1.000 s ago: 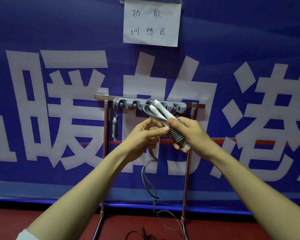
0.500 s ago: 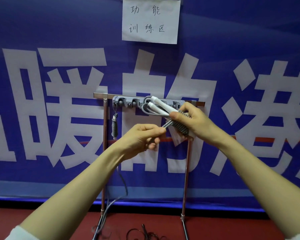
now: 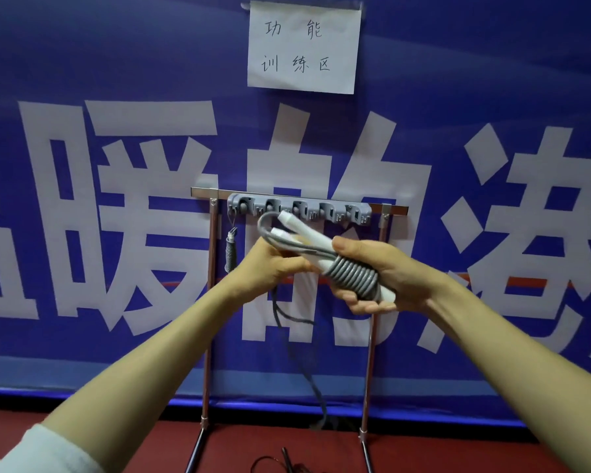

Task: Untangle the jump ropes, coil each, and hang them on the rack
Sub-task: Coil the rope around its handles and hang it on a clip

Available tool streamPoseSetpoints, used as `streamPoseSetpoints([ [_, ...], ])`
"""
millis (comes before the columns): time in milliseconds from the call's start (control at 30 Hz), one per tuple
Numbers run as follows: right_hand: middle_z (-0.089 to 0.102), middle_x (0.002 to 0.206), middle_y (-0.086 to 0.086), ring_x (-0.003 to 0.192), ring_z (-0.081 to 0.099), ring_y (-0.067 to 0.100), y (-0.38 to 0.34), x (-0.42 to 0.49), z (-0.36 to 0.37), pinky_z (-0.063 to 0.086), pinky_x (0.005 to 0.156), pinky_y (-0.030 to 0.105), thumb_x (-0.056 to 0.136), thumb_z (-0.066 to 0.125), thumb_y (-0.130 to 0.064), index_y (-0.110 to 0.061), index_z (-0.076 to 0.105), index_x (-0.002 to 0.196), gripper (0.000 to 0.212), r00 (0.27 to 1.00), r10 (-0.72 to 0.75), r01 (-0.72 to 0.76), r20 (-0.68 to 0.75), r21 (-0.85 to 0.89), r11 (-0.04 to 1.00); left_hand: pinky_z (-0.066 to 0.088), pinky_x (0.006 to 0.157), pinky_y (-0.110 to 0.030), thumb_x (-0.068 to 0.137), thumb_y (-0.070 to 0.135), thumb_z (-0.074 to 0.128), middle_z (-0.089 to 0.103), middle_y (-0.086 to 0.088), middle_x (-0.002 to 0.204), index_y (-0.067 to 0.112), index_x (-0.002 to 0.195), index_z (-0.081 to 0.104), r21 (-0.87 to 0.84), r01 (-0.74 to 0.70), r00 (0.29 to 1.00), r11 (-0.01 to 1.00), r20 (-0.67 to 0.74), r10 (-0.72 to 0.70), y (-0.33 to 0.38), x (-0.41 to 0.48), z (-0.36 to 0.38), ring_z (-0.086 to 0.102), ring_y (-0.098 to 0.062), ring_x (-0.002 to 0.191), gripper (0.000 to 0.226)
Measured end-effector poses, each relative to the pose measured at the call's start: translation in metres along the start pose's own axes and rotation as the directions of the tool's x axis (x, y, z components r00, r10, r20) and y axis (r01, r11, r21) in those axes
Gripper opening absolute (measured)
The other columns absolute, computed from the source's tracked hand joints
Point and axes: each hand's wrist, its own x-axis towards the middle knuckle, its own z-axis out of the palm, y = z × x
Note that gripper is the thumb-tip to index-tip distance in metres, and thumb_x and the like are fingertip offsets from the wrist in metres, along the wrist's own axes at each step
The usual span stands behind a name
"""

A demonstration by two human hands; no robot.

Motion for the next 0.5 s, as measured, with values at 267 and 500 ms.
streamPoseSetpoints([
  [267, 0.054, 0.064, 0.01, 0.04, 0.045, 0.011, -0.007, -0.004, -0.002, 0.035, 0.033, 0.015, 0.091, 0.052, -0.041, -0.004, 0.055, 0.117, 0.045, 0.91, 0.398, -0.381, 0.12, -0.143, 0.914, 0.055, 0.07, -0.025, 0.079, 0.006, 0.075, 0.067, 0.002, 0.086, 0.016, 0.09, 0.072, 0.344, -0.229, 0.896, 0.911, 0.44, 0.059, 0.04, 0.028, -0.018, 0.066, -0.01, 0.078, 0.016],
  [500, 0.066, 0.08, 0.006, 0.065, 0.06, 0.017, 0.0, 0.002, -0.009, 0.046, 0.052, 0.024, 0.087, 0.06, -0.053, -0.017, 0.064, 0.098, 0.038, 0.946, 0.104, -0.315, -0.307, -0.795, 0.518, 0.049, 0.065, -0.018, 0.082, 0.017, 0.075, 0.067, 0.006, 0.087, 0.015, 0.095, 0.069, 0.653, -0.201, 0.948, 0.73, 0.319, -0.024, 0.041, 0.023, -0.015, 0.06, -0.001, 0.073, 0.015],
])
